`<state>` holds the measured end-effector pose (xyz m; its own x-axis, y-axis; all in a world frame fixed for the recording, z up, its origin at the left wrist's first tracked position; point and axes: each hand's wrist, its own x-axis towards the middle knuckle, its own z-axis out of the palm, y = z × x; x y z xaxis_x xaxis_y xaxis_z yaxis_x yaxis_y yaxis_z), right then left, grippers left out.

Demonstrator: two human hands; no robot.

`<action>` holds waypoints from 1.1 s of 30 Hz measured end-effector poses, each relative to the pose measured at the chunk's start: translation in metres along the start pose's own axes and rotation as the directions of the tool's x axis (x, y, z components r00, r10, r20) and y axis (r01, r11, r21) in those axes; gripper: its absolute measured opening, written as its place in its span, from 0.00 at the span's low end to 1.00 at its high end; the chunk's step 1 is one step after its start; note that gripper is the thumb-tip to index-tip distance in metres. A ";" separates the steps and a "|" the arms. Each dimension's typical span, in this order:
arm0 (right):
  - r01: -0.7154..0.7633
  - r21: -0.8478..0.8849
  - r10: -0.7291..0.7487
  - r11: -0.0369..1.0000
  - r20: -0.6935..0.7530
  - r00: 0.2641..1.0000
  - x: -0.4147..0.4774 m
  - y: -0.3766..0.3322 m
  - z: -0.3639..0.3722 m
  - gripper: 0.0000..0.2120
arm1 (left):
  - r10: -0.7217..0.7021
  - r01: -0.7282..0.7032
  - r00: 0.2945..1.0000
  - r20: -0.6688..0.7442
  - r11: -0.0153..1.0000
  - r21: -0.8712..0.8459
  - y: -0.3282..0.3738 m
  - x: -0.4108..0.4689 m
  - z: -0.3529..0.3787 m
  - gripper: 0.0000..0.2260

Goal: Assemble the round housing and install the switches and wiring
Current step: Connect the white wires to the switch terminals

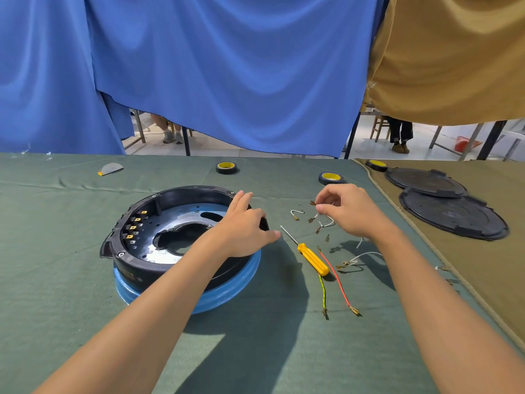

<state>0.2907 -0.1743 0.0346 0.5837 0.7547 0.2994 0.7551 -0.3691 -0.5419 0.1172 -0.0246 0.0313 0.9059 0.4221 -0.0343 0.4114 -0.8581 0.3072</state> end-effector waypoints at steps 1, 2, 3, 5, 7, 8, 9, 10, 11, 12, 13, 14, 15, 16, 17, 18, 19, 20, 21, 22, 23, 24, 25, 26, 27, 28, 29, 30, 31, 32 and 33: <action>-0.023 0.010 0.023 1.000 0.003 1.000 0.000 -0.001 -0.001 0.02 | 0.000 0.000 1.000 0.002 1.000 0.000 0.000 0.000 0.000 0.28; -0.054 0.015 0.054 0.998 0.017 0.998 0.000 -0.001 -0.001 0.01 | 0.001 -0.001 1.000 0.003 1.000 0.002 0.000 0.000 0.000 0.28; -0.092 0.018 0.091 0.996 0.045 0.995 0.000 0.000 -0.002 0.02 | 0.000 0.000 1.000 0.003 1.000 0.003 0.000 0.000 0.000 0.28; -0.164 0.027 0.160 0.986 0.108 0.981 0.000 0.003 -0.003 0.03 | -0.002 0.002 1.000 0.002 1.000 0.003 0.000 0.001 0.001 0.28; -0.222 0.079 0.212 0.972 0.119 0.970 0.000 0.007 -0.004 0.03 | -0.004 0.004 1.000 0.004 1.000 0.000 -0.001 0.001 0.001 0.28; -0.242 0.113 0.230 0.964 0.111 0.967 0.000 0.009 -0.004 0.04 | -0.003 0.003 1.000 0.004 1.000 -0.001 -0.001 0.002 0.001 0.28; -0.254 0.138 0.241 0.957 0.102 0.965 0.000 0.010 -0.005 0.04 | -0.001 0.001 1.000 0.003 1.000 -0.001 -0.001 0.002 0.001 0.28; -0.256 0.149 0.244 0.955 0.092 0.965 0.000 0.010 -0.005 0.04 | 0.000 0.000 1.000 0.002 1.000 -0.002 -0.001 0.002 0.002 0.28; -0.249 0.150 0.240 0.957 0.077 0.968 0.000 0.010 -0.005 0.04 | 0.000 0.000 1.000 0.000 1.000 -0.004 -0.002 0.002 0.002 0.28; -0.233 0.137 0.228 0.963 0.055 0.972 0.001 0.010 -0.004 0.04 | 0.001 -0.001 1.000 -0.003 1.000 -0.007 -0.002 0.002 0.002 0.28; -0.210 0.111 0.209 0.971 0.025 0.978 0.001 0.009 -0.003 0.04 | 0.002 -0.002 1.000 -0.007 1.000 -0.010 -0.003 0.003 0.002 0.28; -0.182 0.080 0.183 0.980 -0.004 0.983 0.001 0.007 -0.002 0.04 | 0.003 -0.003 1.000 -0.010 1.000 -0.011 -0.003 0.003 0.002 0.28; -0.157 0.061 0.159 0.986 -0.028 0.987 0.002 0.005 -0.001 0.04 | 0.004 -0.005 1.000 -0.013 1.000 -0.012 -0.004 0.002 0.003 0.28; -0.136 0.066 0.139 0.989 -0.047 0.989 0.002 0.004 -0.001 0.04 | 0.007 -0.007 1.000 -0.017 1.000 -0.012 -0.004 0.002 0.003 0.28; -0.119 0.090 0.125 0.989 -0.066 0.990 0.003 0.001 -0.001 0.04 | 0.010 -0.010 1.000 -0.021 1.000 -0.013 -0.004 0.002 0.003 0.28; -0.102 0.123 0.113 0.987 -0.089 0.990 0.003 -0.001 -0.001 0.04 | 0.012 -0.013 1.000 -0.027 1.000 -0.015 -0.004 0.002 0.003 0.28; -0.083 0.157 0.101 0.984 -0.111 0.989 0.003 -0.003 -0.002 0.04 | 0.014 -0.015 0.999 -0.035 1.000 -0.017 -0.004 0.001 0.002 0.29; -0.066 0.183 0.089 0.981 -0.125 0.988 0.003 -0.005 -0.002 0.05 | 0.016 -0.017 0.999 -0.040 1.000 -0.018 -0.003 0.001 0.002 0.29; -0.054 0.199 0.080 0.979 -0.127 0.989 0.003 -0.007 -0.003 0.05 | 0.018 -0.019 0.999 -0.044 1.000 -0.016 -0.003 0.001 0.002 0.29; -0.046 0.207 0.072 0.977 -0.121 0.990 0.003 -0.010 -0.003 0.05 | 0.020 -0.021 0.999 -0.047 1.000 -0.014 -0.002 0.000 0.002 0.29; -0.041 0.212 0.066 0.976 -0.115 0.991 0.002 -0.011 -0.003 0.05 | 0.022 -0.022 0.998 -0.050 1.000 -0.013 -0.002 -0.001 0.001 0.28; -0.039 0.213 0.065 0.976 -0.114 0.991 0.002 -0.012 -0.002 0.04 | 0.023 -0.024 0.998 -0.054 1.000 -0.017 -0.002 -0.001 0.001 0.28; -0.045 0.211 0.071 0.976 -0.115 0.991 0.002 -0.012 -0.002 0.04 | 0.024 -0.025 0.998 -0.058 0.999 -0.024 -0.002 -0.001 0.001 0.28; -0.059 0.205 0.084 0.977 -0.113 0.990 0.001 -0.011 -0.001 0.04 | 0.026 -0.028 0.998 -0.061 0.999 -0.030 -0.002 -0.002 0.001 0.28; -0.079 0.193 0.100 0.978 -0.106 0.989 0.002 -0.009 0.000 0.04 | 0.030 -0.032 0.997 -0.066 0.999 -0.034 -0.003 -0.002 0.001 0.28; -0.102 0.165 0.118 0.981 -0.091 0.989 0.002 -0.007 0.001 0.05 | 0.032 -0.035 0.997 -0.070 0.999 -0.036 -0.003 -0.002 0.001 0.27; -0.125 0.115 0.133 0.985 -0.069 0.989 0.003 -0.006 0.002 0.05 | 0.032 -0.035 0.997 -0.074 0.999 -0.036 -0.003 -0.002 0.002 0.27; -0.139 0.043 0.141 0.989 -0.044 0.989 0.004 -0.003 0.004 0.05 | 0.031 -0.033 0.996 -0.078 0.999 -0.035 -0.003 -0.002 0.002 0.27; -0.145 -0.044 0.144 0.989 -0.019 0.989 0.004 0.000 0.007 0.06 | 0.028 -0.031 0.996 -0.082 0.999 -0.033 -0.003 -0.002 0.002 0.27; -0.146 -0.131 0.147 0.981 0.001 0.989 0.005 0.004 0.011 0.06 | 0.026 -0.029 0.996 -0.085 0.999 -0.029 -0.003 -0.002 0.002 0.27; -0.148 -0.205 0.155 0.968 0.016 0.988 0.005 0.007 0.015 0.07 | 0.026 -0.028 0.996 -0.088 0.999 -0.022 -0.002 -0.002 0.002 0.27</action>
<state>0.2945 -0.1649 0.0205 0.6886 0.6972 0.1993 0.7052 -0.5800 -0.4077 0.1142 -0.0242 0.0288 0.9040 0.4237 0.0577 0.3836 -0.8631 0.3285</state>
